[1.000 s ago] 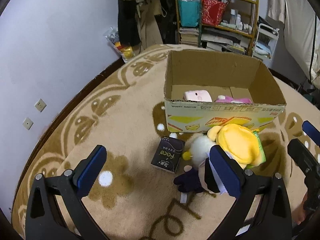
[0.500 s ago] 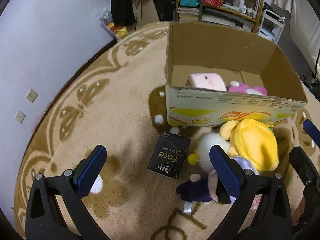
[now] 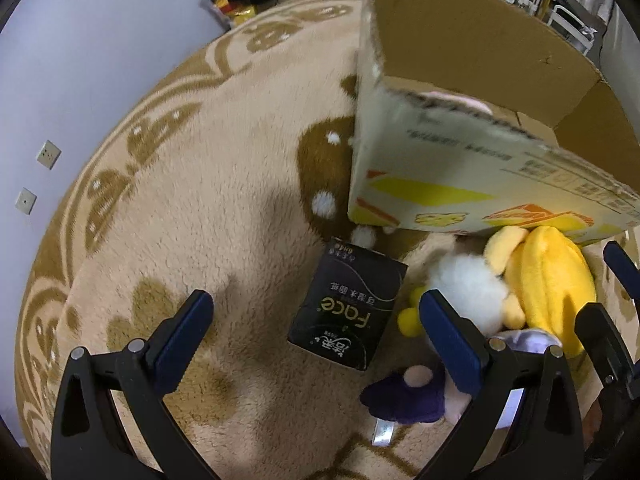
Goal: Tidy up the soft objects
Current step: 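Grasp the black Face tissue pack with the left tool while the right tool grasps the yellow duck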
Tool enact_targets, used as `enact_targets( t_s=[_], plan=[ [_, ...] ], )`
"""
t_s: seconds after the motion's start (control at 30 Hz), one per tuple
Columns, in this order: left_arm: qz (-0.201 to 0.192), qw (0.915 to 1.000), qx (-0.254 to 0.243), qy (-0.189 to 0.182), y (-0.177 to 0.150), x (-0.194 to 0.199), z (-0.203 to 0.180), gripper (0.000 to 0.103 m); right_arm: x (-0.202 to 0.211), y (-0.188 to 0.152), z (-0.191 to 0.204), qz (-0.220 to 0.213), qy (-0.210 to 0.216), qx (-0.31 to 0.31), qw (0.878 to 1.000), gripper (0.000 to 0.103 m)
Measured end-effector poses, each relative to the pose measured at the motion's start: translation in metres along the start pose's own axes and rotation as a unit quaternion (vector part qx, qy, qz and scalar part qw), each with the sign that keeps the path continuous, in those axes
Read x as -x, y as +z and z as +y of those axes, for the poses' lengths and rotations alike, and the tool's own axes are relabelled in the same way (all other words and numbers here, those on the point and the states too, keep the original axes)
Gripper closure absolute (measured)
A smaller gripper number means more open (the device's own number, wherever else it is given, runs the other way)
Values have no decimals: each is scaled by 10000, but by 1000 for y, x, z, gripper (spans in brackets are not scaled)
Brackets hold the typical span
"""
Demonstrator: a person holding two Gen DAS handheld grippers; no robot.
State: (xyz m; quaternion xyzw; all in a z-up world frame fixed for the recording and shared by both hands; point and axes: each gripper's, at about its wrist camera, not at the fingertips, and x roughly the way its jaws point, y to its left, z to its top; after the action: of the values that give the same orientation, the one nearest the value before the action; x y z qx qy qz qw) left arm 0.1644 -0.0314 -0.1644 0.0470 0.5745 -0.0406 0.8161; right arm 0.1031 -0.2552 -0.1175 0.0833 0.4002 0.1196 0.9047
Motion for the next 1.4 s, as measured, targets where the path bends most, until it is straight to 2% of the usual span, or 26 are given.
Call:
enact_targets(
  t_s=[0.53,0.67,0.8,0.9,1.0,1.1,1.3,1.4],
  plan=[
    [248,9993,252,-155,9,-21,11,1,-11,-5,-4,143,300,-281,9991,0],
    [236,9993,254,-112,8,-19,12,5,-12,-5,0,132,336,-234,9991,0],
    [394,9980,421,-250,9,-25,16,8,-13,-6,-1,153,395,-256,9988,0],
    [392,9980,452,-213,10,-26,18,10,-13,-6,-2,172,443,-261,9985,2],
    [410,9978,474,-215,10,-27,19,11,-15,-5,0,209,424,-241,9986,10],
    [402,9977,503,-215,12,-29,24,13,-17,-6,-1,258,488,-284,9981,11],
    [320,9986,410,-99,6,-32,20,19,-20,-6,3,302,525,-239,9979,19],
    [350,9987,357,79,4,-33,19,33,-21,-5,3,327,531,-243,9978,23]
  ],
)
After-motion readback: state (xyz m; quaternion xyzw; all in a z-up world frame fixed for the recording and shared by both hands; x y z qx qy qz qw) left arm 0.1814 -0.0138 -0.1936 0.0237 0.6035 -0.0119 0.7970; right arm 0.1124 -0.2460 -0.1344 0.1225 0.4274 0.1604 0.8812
